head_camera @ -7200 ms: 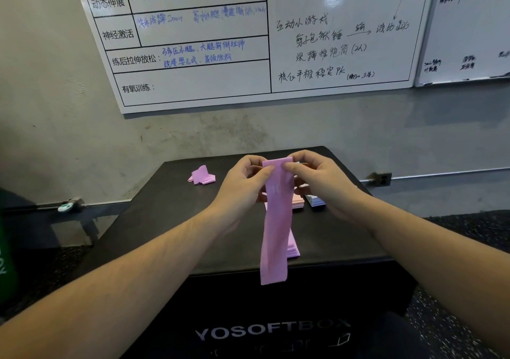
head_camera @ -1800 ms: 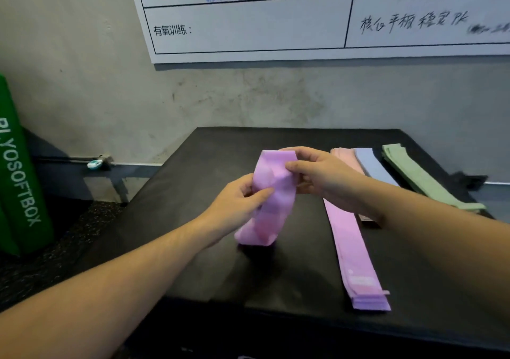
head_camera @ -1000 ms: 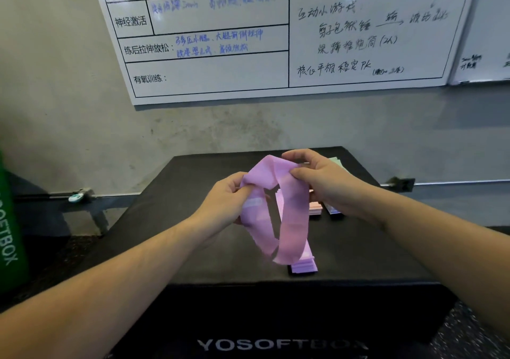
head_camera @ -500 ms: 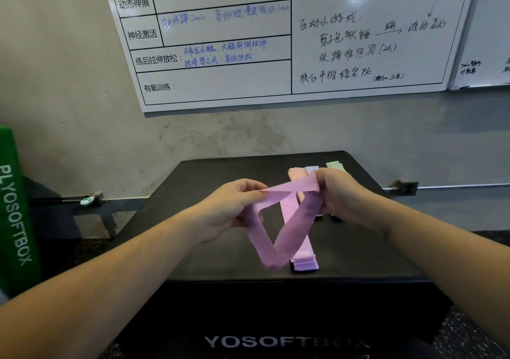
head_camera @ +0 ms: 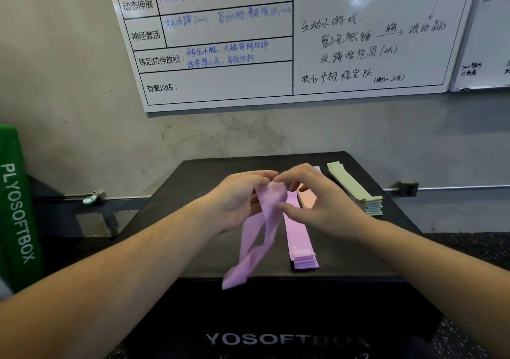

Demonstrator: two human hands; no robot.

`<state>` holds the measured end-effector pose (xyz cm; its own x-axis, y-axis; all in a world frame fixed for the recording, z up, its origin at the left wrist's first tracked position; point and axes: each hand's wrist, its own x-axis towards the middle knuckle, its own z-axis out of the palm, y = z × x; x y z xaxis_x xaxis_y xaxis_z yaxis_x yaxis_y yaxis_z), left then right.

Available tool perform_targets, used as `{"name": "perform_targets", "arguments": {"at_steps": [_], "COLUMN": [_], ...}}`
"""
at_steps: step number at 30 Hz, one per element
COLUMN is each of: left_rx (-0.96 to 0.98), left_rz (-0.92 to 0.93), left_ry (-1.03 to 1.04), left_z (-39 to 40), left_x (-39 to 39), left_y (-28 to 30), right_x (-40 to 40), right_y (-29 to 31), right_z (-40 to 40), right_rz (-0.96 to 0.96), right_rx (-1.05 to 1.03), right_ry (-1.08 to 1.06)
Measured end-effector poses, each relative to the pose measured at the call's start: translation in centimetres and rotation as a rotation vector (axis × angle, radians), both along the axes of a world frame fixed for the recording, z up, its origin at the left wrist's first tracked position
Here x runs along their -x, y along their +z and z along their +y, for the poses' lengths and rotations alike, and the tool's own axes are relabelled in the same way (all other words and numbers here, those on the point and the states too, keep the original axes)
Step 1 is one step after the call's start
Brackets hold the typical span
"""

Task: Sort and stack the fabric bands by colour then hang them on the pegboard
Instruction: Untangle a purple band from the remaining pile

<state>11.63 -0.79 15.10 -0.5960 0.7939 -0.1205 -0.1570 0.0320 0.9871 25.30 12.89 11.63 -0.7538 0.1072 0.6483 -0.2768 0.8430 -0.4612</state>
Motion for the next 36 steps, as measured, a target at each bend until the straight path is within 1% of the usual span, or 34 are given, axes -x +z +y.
{"name": "perform_targets", "arguments": {"at_steps": [1, 2, 4, 5, 8, 11, 14, 16, 18, 20, 22, 24, 25, 30, 33, 36], "left_rx": [-0.012, -0.024, -0.039, -0.034, 0.004, 0.050, 0.115, 0.151, 0.180, 0.117, 0.049, 0.054, 0.062, 0.015, -0.031, -0.102], "left_rz": [-0.028, -0.063, -0.108, -0.099, 0.014, 0.184, 0.262, 0.304, 0.392, 0.441, 0.450, 0.477, 0.485, 0.368, 0.214, 0.041], "left_ry": [-0.004, -0.008, -0.026, -0.032, -0.030, -0.044, -0.060, -0.045, -0.012, -0.027, -0.107, -0.166, -0.160, -0.024, 0.092, 0.184], "left_z": [0.0, -0.1, -0.3, -0.3, -0.4, -0.3, -0.6, -0.6, -0.6, -0.5, -0.4, -0.2, 0.0, 0.8, 1.0, 1.4], "left_x": [-0.1, -0.3, -0.4, -0.5, -0.5, -0.5, -0.6, -0.6, -0.6, -0.8, -1.1, -1.4, -1.6, -2.2, -2.0, -1.8], "left_y": [0.0, 0.1, 0.1, 0.1, -0.4, -0.8, -1.2, -1.6, -1.8, -2.0, -2.1, -2.3, -2.5, -2.4, -2.0, -1.5], "right_x": [0.2, 0.3, 0.6, 0.6, 0.7, 0.8, 0.4, 0.3, 0.4, 0.5, 0.5, 0.6, 0.7, 0.6, -0.1, -0.8], "right_y": [-0.2, -0.3, -0.3, -0.3, -0.3, -0.3, 0.5, 1.2, 1.8, 2.5, 3.1, 3.4, 3.4, 1.7, -0.4, -2.6], "right_z": [0.1, 0.2, 0.5, 0.6, 0.7, 0.8, 0.8, 0.7, 0.8, 0.9, 0.7, 0.5, 0.3, 0.0, 0.0, 0.2], "right_rz": [0.006, 0.011, 0.029, 0.031, -0.011, -0.052, -0.052, -0.048, -0.030, -0.023, -0.029, -0.022, -0.017, 0.011, -0.007, -0.103], "right_rx": [-0.085, -0.122, -0.145, -0.157, -0.141, -0.078, 0.051, 0.206, 0.383, 0.474, 0.570, 0.640, 0.652, 0.653, 0.730, 0.691], "right_ry": [-0.012, -0.036, -0.079, -0.088, -0.086, -0.112, -0.137, -0.117, -0.058, -0.043, -0.016, 0.002, -0.001, -0.126, -0.144, -0.087]}}
